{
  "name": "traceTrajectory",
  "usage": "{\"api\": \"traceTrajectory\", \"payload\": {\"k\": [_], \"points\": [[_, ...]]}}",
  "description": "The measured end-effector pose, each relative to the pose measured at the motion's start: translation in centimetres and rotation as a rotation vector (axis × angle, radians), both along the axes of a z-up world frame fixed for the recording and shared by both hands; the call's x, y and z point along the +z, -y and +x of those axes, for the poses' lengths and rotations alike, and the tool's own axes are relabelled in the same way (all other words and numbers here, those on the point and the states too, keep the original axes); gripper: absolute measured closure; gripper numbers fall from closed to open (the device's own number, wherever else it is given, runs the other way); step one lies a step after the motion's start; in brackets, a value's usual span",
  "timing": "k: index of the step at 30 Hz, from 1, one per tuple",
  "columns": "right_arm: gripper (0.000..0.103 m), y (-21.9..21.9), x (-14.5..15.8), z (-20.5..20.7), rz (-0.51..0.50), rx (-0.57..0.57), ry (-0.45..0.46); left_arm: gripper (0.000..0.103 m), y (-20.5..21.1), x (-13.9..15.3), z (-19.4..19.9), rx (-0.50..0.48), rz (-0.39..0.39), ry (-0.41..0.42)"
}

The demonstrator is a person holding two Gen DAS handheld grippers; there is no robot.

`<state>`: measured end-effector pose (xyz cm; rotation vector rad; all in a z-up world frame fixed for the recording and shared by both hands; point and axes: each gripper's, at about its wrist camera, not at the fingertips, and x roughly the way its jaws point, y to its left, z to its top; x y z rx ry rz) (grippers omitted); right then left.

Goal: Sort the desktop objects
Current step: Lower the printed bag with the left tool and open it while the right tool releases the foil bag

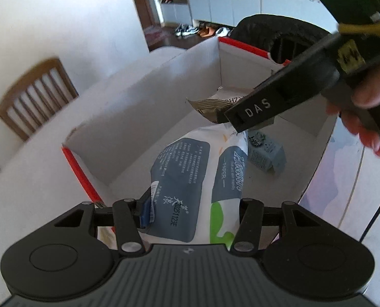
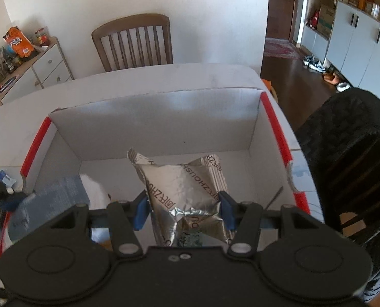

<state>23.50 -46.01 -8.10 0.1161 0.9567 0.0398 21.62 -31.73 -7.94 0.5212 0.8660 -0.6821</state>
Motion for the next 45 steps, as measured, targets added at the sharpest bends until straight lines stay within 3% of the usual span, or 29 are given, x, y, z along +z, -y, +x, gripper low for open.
{"api": "traceTrajectory", "payload": {"k": [5,13,20,26,34,45], "points": [[0.048,-0.1,-1.1,0.6,0.016,-0.006,-0.045,0.05,-0.8,-0.4,1.0,0.042,-0.039,-0.103],[0.045,0.5,-1.3,1.1,0.053,-0.03,-0.064,0.048,-0.7,-0.3,1.0,0.032,-0.045,-0.092],[0.04,0.6,-1.4,1.1,0.047,-0.028,-0.069,0.029,-0.6,-0.1,0.2,0.012,-0.059,-0.065],[0.029,0.3,-0.7,0.7,0.041,-0.015,-0.042,0.023,-1.2,0.2,-0.2,0.039,-0.09,-0.051],[0.026,0.0,0.9,-0.5,0.04,0.005,0.01,0.02,-1.8,0.9,-0.6,0.058,-0.129,-0.045],[0.024,-0.9,3.7,-2.5,0.05,0.014,0.077,0.018,-4.3,3.3,-1.7,0.099,-0.244,-0.051]]}}
